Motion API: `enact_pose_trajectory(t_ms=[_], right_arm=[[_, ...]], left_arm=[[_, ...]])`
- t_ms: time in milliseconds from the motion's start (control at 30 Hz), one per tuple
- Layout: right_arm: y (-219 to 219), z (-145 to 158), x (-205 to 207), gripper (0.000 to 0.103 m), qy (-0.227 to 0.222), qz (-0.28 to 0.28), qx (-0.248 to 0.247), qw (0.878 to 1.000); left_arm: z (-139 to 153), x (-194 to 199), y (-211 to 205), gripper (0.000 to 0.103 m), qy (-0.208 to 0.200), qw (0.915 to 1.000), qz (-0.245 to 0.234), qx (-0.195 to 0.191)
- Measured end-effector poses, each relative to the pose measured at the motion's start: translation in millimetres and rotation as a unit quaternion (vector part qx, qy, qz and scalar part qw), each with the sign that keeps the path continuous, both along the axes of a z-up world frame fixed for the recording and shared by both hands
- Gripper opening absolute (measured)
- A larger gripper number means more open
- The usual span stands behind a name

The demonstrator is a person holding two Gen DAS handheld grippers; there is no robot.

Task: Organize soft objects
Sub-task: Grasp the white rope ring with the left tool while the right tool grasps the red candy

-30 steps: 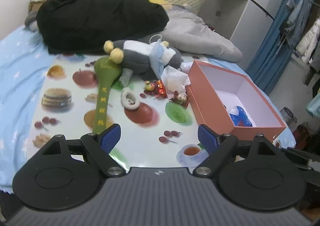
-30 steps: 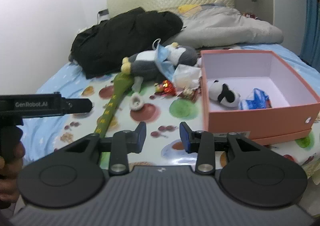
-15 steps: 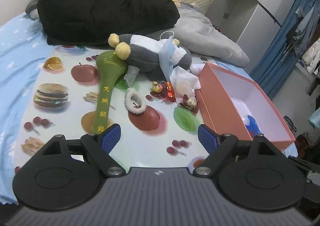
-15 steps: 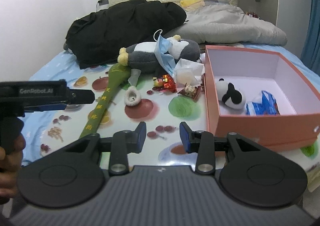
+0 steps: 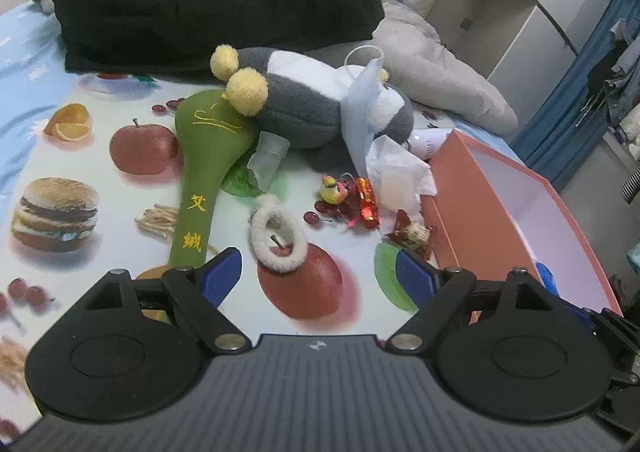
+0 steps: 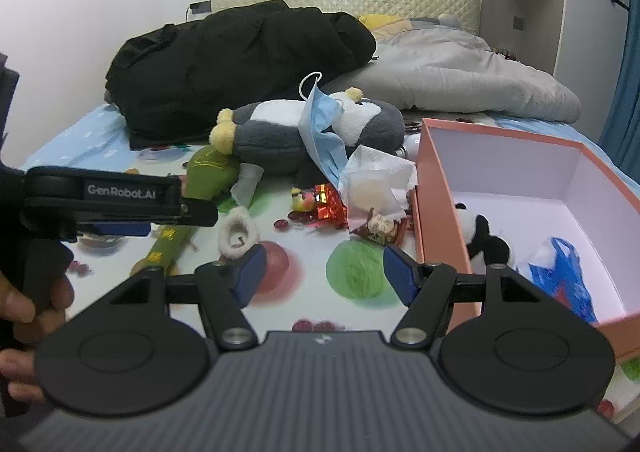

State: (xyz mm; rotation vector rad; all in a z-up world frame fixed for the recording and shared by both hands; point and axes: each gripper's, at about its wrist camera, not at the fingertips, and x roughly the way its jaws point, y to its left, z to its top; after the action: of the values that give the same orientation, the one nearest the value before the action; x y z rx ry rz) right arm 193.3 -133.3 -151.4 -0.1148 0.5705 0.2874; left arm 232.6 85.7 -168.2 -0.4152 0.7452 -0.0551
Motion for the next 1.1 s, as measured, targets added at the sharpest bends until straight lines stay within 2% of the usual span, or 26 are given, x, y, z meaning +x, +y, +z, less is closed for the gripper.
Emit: enact_pose_trajectory(t_ms=[133,300,500,767,900,1033,1100], right_arm=[[9,-8,22,0.067,0.002,0.001,-0.019,1.000],[18,-20,47,0.061,0.001,-0.008,-0.043,0.999],[28,-39,74,0.060,0.005,-0.017,-0.072,0.997],[33,-58,109,0.060,-0.003,-0.034,-0.110,0.993],[30,-72,128,0.060,0.001,-0.047,-0.121,0.992],[34,-85,139,0.059,0.001,-0.045,-0.136,0.990],[36,-93,145,0.059,0.006,-0.044,-0.143,0.989]], left_arm=[[-12,24,3,0.086,0.013,0.9999,-0.007,0.002],[-27,53,7,0.086,0.022,0.9995,-0.021,-0.007],[-44,84,7,0.086,0.033,0.9989,-0.032,-0.006],[-64,111,0,0.086,0.044,0.9980,-0.042,0.018],[-71,119,1,0.078,0.050,0.9979,-0.035,0.019],[-73,123,-2,0.074,0.049,0.9974,-0.037,0.037],[-75,126,-3,0.066,0.051,0.9972,-0.040,0.036]])
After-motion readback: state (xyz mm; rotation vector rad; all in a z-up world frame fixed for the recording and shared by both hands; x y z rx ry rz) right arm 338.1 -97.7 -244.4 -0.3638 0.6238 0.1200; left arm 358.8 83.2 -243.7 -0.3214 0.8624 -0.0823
